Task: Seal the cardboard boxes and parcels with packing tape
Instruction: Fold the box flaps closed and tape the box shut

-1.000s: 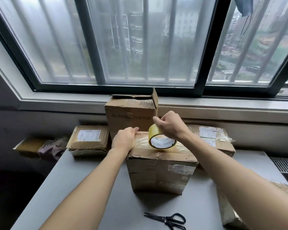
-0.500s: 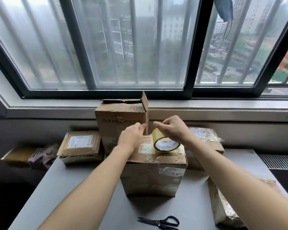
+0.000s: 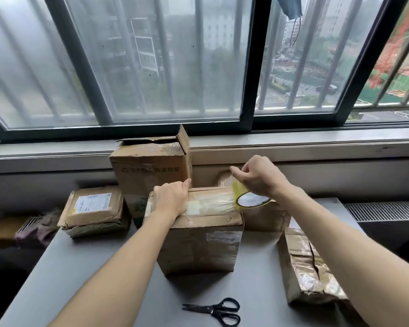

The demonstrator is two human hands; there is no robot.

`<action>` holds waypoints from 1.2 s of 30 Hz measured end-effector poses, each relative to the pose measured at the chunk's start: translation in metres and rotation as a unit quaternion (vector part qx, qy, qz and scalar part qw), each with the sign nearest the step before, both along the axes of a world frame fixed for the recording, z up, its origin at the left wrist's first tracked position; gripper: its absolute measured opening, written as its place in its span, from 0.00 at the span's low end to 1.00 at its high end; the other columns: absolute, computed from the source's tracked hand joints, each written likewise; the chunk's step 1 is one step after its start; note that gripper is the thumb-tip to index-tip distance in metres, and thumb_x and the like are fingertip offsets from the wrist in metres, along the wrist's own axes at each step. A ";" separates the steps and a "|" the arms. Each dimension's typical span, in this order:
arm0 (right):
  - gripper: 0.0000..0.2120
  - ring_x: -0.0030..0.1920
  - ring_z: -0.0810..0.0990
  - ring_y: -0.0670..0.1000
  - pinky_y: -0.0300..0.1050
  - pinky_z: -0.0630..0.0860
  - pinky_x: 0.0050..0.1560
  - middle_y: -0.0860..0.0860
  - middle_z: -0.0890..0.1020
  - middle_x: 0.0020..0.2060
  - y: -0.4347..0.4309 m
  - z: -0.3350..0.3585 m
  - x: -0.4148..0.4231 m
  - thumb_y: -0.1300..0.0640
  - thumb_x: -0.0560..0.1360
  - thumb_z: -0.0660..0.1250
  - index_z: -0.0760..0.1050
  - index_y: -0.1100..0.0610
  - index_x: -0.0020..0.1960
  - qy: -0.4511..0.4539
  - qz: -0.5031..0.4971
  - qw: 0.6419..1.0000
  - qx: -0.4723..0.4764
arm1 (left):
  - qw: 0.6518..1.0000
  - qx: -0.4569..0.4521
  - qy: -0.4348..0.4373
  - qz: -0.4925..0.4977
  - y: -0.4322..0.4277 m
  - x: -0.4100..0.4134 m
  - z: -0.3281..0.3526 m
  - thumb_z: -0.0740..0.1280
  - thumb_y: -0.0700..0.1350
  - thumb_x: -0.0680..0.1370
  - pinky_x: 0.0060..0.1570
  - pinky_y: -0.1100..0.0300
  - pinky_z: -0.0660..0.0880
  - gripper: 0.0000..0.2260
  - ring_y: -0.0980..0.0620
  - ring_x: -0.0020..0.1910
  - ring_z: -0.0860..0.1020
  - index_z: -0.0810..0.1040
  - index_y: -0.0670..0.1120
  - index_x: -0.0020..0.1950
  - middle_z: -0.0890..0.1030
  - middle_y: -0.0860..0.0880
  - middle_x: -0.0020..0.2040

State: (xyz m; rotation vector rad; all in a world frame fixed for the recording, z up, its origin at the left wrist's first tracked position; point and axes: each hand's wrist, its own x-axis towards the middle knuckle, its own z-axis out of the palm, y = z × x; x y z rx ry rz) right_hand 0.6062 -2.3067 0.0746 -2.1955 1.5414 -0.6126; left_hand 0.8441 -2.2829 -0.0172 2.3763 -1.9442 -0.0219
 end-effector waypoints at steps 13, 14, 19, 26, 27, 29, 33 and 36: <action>0.16 0.50 0.81 0.64 0.49 0.71 0.43 0.62 0.82 0.46 -0.005 -0.077 -0.008 0.53 0.81 0.53 0.74 0.58 0.41 0.174 -0.018 0.985 0.005 | 0.998 0.001 -0.060 -0.022 0.007 -0.007 0.008 0.46 0.46 0.85 0.53 0.49 0.70 0.21 0.44 0.57 0.78 0.63 0.50 0.77 0.78 0.51 0.62; 0.14 0.52 0.81 0.65 0.50 0.69 0.43 0.62 0.82 0.49 -0.005 -0.085 -0.007 0.56 0.81 0.52 0.73 0.58 0.43 0.181 -0.003 0.983 0.002 | 0.997 0.002 -0.076 -0.024 0.005 -0.006 0.006 0.46 0.46 0.85 0.53 0.49 0.70 0.21 0.44 0.57 0.78 0.65 0.50 0.76 0.79 0.51 0.62; 0.11 0.53 0.80 0.64 0.52 0.67 0.40 0.61 0.81 0.53 -0.002 -0.098 0.001 0.65 0.81 0.52 0.73 0.61 0.53 0.162 0.003 0.987 0.017 | 0.998 -0.006 -0.064 -0.017 0.006 -0.008 0.009 0.45 0.49 0.85 0.53 0.49 0.68 0.21 0.44 0.59 0.77 0.67 0.52 0.75 0.79 0.51 0.62; 0.20 0.43 0.78 0.61 0.52 0.74 0.44 0.56 0.82 0.39 0.003 -0.101 -0.007 0.50 0.82 0.52 0.69 0.54 0.34 -0.023 -0.058 0.996 0.070 | 0.990 0.056 0.023 -0.127 -0.014 -0.085 0.024 0.42 0.63 0.83 0.62 0.46 0.66 0.29 0.43 0.62 0.75 0.77 0.49 0.55 0.81 0.47 0.59; 0.20 0.42 0.78 0.59 0.51 0.73 0.43 0.54 0.81 0.37 0.002 -0.104 -0.011 0.50 0.82 0.54 0.70 0.54 0.34 -0.066 -0.065 0.993 0.075 | 0.988 0.059 0.030 -0.141 -0.018 -0.097 0.023 0.42 0.64 0.83 0.62 0.46 0.66 0.28 0.43 0.63 0.75 0.77 0.49 0.56 0.81 0.47 0.60; 0.17 0.40 0.77 0.55 0.50 0.71 0.43 0.50 0.79 0.35 0.002 -0.109 -0.020 0.50 0.82 0.57 0.71 0.54 0.36 -0.123 -0.076 0.986 0.080 | 0.986 0.048 0.037 -0.156 -0.024 -0.110 0.021 0.44 0.64 0.83 0.62 0.47 0.68 0.28 0.43 0.63 0.76 0.78 0.50 0.57 0.81 0.47 0.61; 0.14 0.41 0.79 0.51 0.54 0.76 0.48 0.47 0.81 0.37 0.005 -0.121 -0.040 0.44 0.80 0.59 0.74 0.52 0.42 -0.156 -0.080 0.981 0.079 | 0.990 -0.010 0.054 -0.128 -0.031 -0.106 0.008 0.44 0.63 0.83 0.54 0.49 0.72 0.27 0.41 0.58 0.79 0.78 0.52 0.47 0.84 0.46 0.55; 0.18 0.45 0.79 0.50 0.55 0.78 0.51 0.47 0.81 0.42 0.011 -0.132 -0.050 0.37 0.77 0.58 0.74 0.51 0.47 -0.201 -0.084 0.973 0.076 | 0.987 -0.077 0.090 -0.105 -0.033 -0.099 0.005 0.45 0.67 0.81 0.40 0.50 0.72 0.28 0.37 0.48 0.80 0.73 0.51 0.36 0.84 0.42 0.44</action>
